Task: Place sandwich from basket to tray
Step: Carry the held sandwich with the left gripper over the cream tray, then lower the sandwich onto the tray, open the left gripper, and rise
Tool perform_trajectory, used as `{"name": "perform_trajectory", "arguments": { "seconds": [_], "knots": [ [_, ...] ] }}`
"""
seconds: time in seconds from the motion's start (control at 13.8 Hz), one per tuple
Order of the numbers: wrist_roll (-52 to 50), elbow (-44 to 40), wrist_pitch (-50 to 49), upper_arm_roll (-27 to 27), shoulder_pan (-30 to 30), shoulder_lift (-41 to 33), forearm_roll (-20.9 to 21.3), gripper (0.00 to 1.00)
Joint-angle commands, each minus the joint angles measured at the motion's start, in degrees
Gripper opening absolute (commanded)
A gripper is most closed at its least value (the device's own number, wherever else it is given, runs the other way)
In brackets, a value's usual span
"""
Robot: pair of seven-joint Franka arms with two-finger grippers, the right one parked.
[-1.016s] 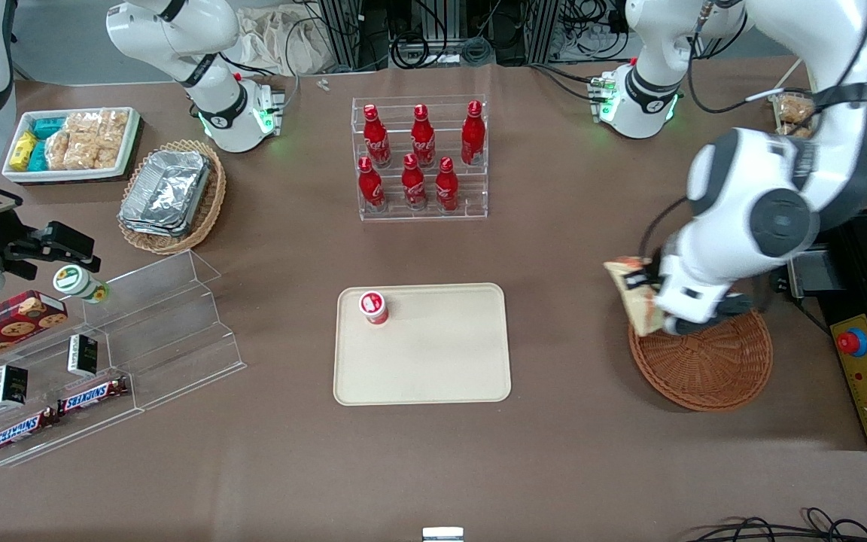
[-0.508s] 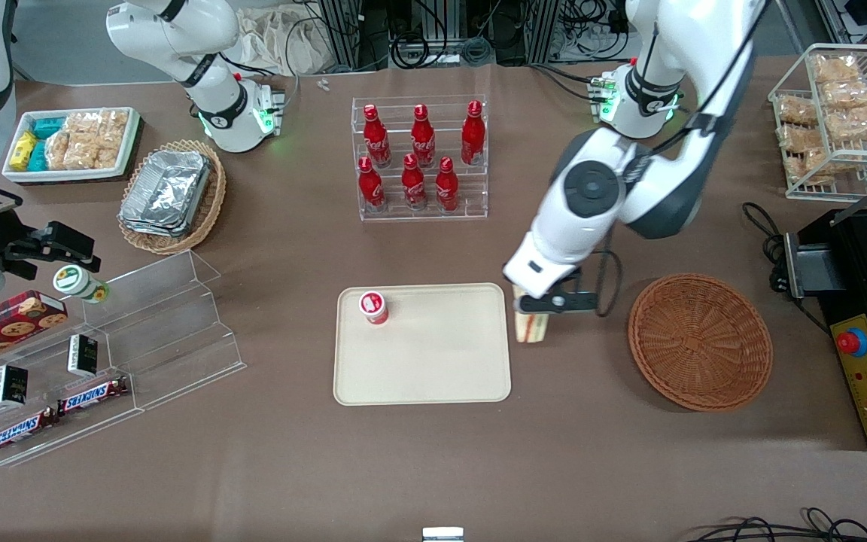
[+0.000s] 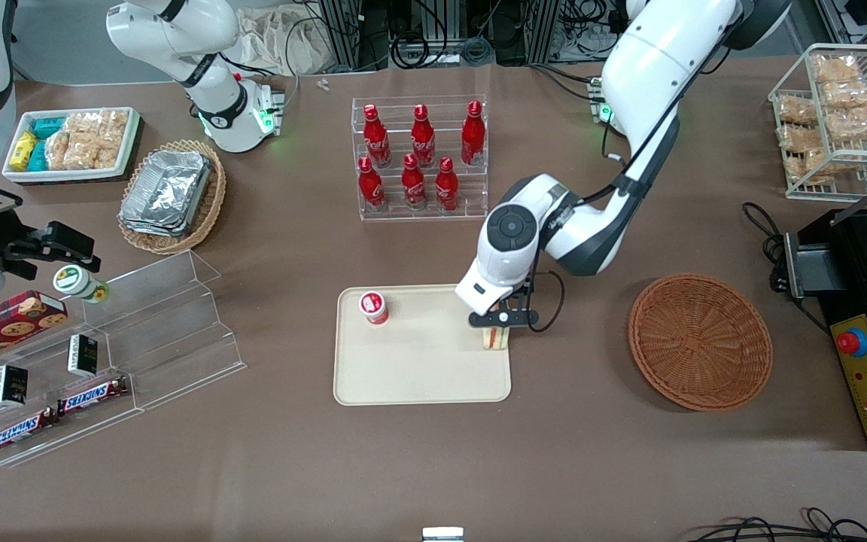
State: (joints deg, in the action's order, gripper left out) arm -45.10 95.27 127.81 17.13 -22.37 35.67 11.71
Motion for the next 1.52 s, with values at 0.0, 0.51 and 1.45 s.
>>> {"name": "perform_trajectory", "arguments": {
  "seconds": [0.0, 0.51, 1.45],
  "knots": [
    [-1.1, -1.8, 1.4, -0.2, -0.4, 1.6, 2.8, 0.0],
    [-1.9, -1.3, 4.6, -0.3, -1.4, 2.8, 3.8, 0.99],
    [11.7, -4.8, -30.5, -0.2, 9.7, -23.0, -9.1, 1.0]
  ]
}}
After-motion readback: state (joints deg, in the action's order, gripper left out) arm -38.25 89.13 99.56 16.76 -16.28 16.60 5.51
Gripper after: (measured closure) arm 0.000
